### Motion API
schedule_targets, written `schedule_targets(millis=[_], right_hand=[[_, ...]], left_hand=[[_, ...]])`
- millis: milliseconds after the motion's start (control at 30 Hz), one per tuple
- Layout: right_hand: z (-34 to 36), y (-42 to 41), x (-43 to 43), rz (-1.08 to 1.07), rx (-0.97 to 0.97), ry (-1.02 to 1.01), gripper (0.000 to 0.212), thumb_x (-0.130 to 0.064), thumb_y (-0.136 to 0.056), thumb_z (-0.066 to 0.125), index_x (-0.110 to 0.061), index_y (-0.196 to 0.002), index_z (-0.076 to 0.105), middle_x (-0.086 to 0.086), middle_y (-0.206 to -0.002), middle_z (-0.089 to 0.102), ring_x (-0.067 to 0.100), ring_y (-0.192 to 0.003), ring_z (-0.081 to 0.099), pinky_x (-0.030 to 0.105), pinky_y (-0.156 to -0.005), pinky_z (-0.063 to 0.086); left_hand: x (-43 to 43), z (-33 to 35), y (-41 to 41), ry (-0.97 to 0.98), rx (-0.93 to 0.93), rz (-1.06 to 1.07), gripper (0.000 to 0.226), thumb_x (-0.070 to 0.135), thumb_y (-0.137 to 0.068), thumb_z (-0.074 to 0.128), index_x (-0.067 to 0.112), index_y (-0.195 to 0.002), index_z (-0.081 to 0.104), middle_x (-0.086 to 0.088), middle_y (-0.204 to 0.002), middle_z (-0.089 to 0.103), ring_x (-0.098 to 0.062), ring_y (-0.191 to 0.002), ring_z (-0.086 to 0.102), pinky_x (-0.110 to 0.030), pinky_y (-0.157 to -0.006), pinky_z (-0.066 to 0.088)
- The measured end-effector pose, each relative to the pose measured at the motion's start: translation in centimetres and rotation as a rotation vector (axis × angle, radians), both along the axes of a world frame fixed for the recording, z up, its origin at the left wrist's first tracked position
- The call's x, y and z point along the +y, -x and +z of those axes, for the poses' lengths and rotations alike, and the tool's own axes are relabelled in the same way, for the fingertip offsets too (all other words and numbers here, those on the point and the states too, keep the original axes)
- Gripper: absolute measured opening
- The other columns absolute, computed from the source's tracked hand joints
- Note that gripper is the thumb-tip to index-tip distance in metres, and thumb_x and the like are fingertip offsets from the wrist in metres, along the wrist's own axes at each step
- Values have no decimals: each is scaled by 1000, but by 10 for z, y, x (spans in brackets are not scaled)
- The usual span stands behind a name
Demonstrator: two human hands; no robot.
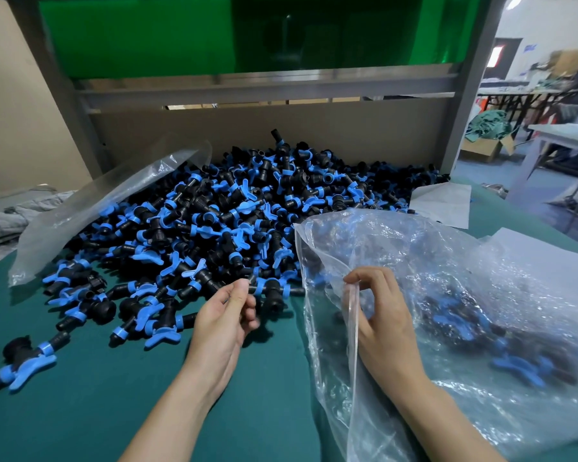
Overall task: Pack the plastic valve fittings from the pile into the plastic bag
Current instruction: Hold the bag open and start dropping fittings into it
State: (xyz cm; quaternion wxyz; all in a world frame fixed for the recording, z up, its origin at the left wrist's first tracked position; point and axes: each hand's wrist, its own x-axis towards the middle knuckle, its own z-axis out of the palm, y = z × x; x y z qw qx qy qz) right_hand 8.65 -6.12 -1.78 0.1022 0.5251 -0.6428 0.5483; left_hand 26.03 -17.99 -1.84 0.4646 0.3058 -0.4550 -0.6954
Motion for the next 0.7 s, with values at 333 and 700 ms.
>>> schedule_targets(millis=[333, 700], right_hand=[[25, -7, 10, -1, 53, 136, 18, -17, -92, 56, -25, -108, 52, -11, -107, 50, 12, -98, 55, 41, -81, 51], [64, 0, 29, 1, 166, 112, 17, -12, -89, 62, -15, -106, 58, -2, -111, 54, 18, -100, 57, 44, -83, 49]], left_hand=[[37, 14, 16, 186, -78, -97, 22, 36, -80, 67, 20, -95, 71, -4, -76, 66, -13, -63, 59, -22, -57, 53], [77, 82, 100, 179, -292, -400, 38, 6, -100, 43, 13, -66, 59, 1, -54, 57, -12, -44, 55, -16, -40, 41]])
